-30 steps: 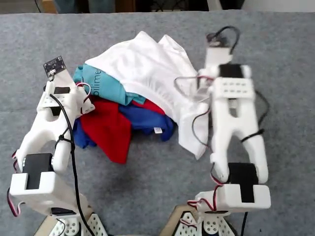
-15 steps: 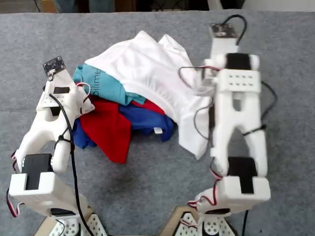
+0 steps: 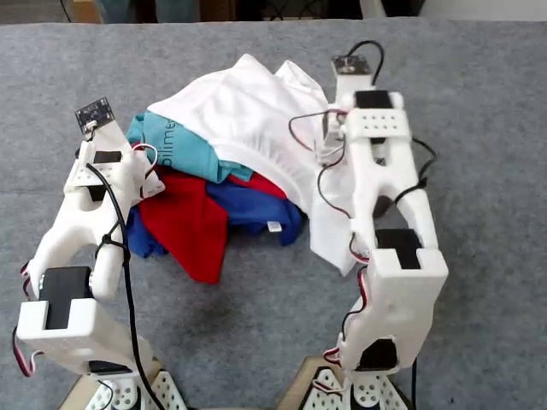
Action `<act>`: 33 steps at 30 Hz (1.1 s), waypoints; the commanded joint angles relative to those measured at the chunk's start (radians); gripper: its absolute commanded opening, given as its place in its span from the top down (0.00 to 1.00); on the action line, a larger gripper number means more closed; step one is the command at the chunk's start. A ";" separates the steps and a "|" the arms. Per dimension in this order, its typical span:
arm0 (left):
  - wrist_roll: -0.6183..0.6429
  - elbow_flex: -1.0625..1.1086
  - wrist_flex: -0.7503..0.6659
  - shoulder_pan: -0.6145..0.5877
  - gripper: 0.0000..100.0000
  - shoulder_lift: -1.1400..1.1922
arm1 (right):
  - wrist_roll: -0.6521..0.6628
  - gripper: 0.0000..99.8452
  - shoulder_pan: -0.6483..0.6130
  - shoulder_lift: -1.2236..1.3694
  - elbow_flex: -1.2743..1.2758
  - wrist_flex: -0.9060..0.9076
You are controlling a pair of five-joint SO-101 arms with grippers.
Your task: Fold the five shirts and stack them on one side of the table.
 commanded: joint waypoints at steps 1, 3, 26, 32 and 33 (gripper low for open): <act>-0.008 -0.007 -0.005 -0.042 0.97 0.006 | 0.020 0.99 0.046 -0.016 -0.136 0.109; -0.008 -0.007 -0.005 -0.042 0.97 0.006 | 0.025 0.99 0.072 -0.016 -0.199 0.189; -0.008 -0.007 0.003 -0.016 0.97 0.006 | 0.106 0.99 0.718 -0.453 -0.085 0.316; -0.006 -0.039 0.092 -0.005 0.97 0.005 | 0.103 0.99 0.750 -0.475 0.340 0.061; -0.006 -0.053 0.115 -0.001 0.97 0.006 | 0.103 0.99 0.752 -0.479 0.424 -0.012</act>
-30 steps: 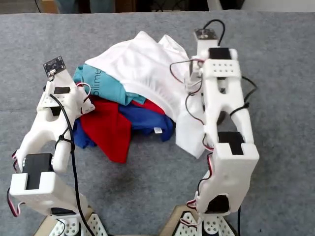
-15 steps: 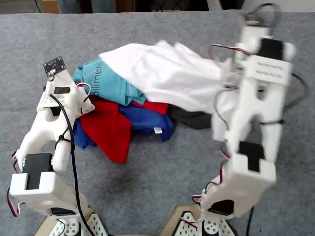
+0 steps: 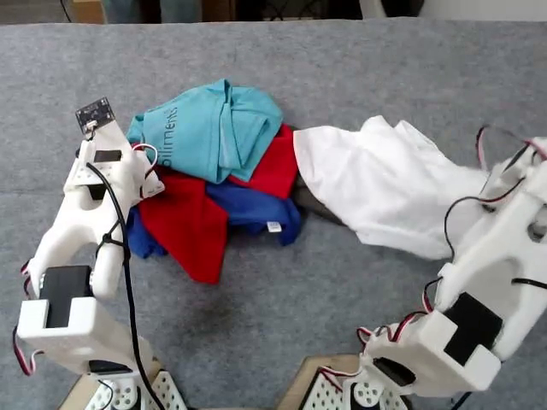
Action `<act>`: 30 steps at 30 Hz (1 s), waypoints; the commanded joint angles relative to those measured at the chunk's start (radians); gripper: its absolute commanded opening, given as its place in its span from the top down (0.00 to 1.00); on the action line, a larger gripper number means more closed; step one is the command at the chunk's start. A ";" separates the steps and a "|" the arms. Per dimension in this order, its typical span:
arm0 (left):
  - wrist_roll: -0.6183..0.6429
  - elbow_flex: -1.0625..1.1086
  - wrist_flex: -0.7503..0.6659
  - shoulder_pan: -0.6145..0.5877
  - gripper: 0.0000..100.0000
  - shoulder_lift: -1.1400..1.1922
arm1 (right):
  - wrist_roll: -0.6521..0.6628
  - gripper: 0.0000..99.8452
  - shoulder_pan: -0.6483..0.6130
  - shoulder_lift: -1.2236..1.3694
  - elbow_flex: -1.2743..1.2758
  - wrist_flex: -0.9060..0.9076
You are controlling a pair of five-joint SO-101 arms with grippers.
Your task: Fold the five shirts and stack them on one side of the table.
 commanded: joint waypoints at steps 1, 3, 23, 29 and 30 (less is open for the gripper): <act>-0.005 -0.044 0.092 0.004 0.97 0.005 | -0.005 0.99 0.021 -0.059 0.295 -0.239; -0.005 -0.067 0.133 0.013 0.95 0.000 | -0.005 0.99 0.029 -0.068 0.464 -0.404; 0.083 -0.664 0.468 0.446 0.61 0.002 | -0.003 0.99 0.034 -0.073 0.863 -0.793; 0.087 -0.608 0.206 0.553 0.61 0.204 | -0.003 0.99 0.034 -0.073 0.880 -0.833; 0.087 -0.611 0.180 0.558 0.61 0.252 | -0.003 0.99 0.034 -0.073 0.883 -0.836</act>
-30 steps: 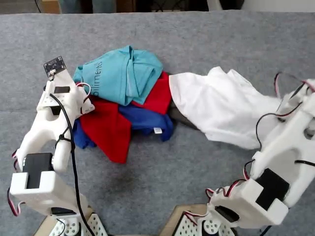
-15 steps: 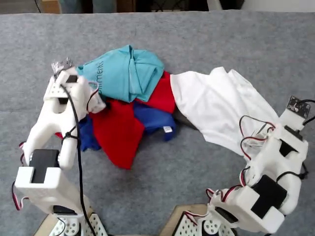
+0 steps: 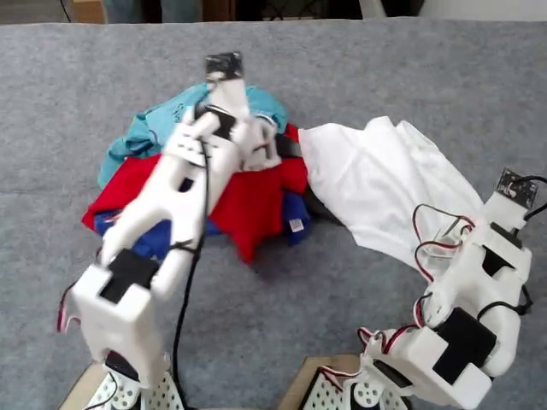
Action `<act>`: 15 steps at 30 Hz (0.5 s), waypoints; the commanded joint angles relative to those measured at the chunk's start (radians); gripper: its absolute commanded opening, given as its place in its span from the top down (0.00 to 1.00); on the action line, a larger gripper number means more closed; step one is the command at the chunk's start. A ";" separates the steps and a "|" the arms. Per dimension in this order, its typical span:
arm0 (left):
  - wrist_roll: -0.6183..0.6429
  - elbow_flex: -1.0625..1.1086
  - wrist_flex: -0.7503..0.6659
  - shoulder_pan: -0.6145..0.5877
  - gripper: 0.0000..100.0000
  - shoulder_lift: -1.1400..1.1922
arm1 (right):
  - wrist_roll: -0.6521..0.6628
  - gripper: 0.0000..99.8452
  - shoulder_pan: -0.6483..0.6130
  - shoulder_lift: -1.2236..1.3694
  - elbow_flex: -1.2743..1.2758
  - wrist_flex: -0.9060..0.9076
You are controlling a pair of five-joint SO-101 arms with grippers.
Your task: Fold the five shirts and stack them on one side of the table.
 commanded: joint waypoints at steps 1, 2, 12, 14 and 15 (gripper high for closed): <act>0.014 -0.015 -0.120 0.035 0.61 0.124 | 0.002 0.99 0.017 0.010 0.015 -0.015; 0.015 -0.022 -0.137 0.035 0.61 0.173 | 0.002 0.99 0.017 0.010 0.015 -0.015; 0.034 -0.404 0.083 0.016 0.77 0.500 | 0.002 0.99 0.015 0.010 0.015 -0.015; 0.011 -0.469 0.103 0.028 0.86 0.557 | 0.002 0.99 0.015 0.010 0.015 -0.015; -0.032 -0.504 0.130 0.030 0.91 0.580 | 0.002 0.99 0.015 0.010 0.015 -0.015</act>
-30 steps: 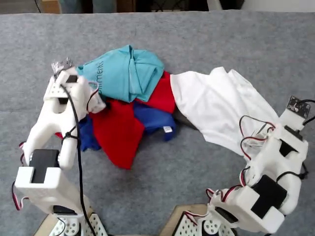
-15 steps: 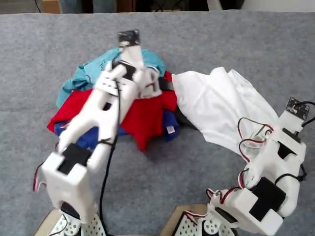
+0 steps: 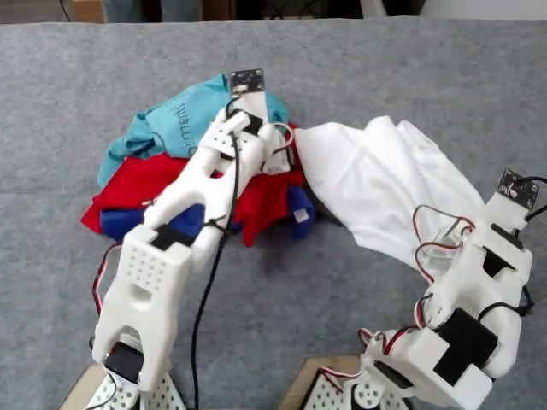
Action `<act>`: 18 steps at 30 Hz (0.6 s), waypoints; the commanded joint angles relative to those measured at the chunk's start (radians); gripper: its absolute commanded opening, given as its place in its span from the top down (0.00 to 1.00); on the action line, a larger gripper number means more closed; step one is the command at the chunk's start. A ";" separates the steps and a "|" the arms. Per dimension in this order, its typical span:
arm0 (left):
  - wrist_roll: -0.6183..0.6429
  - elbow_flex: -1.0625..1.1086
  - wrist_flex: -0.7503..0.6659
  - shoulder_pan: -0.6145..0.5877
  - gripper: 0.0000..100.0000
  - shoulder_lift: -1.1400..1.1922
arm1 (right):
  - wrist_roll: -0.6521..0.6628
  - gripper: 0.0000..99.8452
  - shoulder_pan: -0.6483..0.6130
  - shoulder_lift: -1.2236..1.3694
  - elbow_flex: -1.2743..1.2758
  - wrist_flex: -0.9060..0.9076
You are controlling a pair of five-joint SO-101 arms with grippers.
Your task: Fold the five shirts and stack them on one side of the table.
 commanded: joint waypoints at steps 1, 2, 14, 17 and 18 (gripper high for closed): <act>-0.115 -0.151 0.068 0.007 0.97 0.086 | 0.002 0.99 0.015 0.010 0.010 -0.009; -0.150 -0.189 0.098 0.007 0.97 0.110 | 0.002 0.99 0.015 0.010 0.010 -0.009; -0.236 -0.524 0.428 -0.458 0.97 0.250 | 0.006 0.99 0.015 0.010 0.012 -0.009; -0.328 -0.627 0.491 -0.665 0.97 0.250 | 0.008 0.99 0.015 0.010 0.012 -0.009; -0.361 -0.667 0.505 -0.734 0.97 0.250 | 0.008 0.99 0.015 0.012 0.012 -0.009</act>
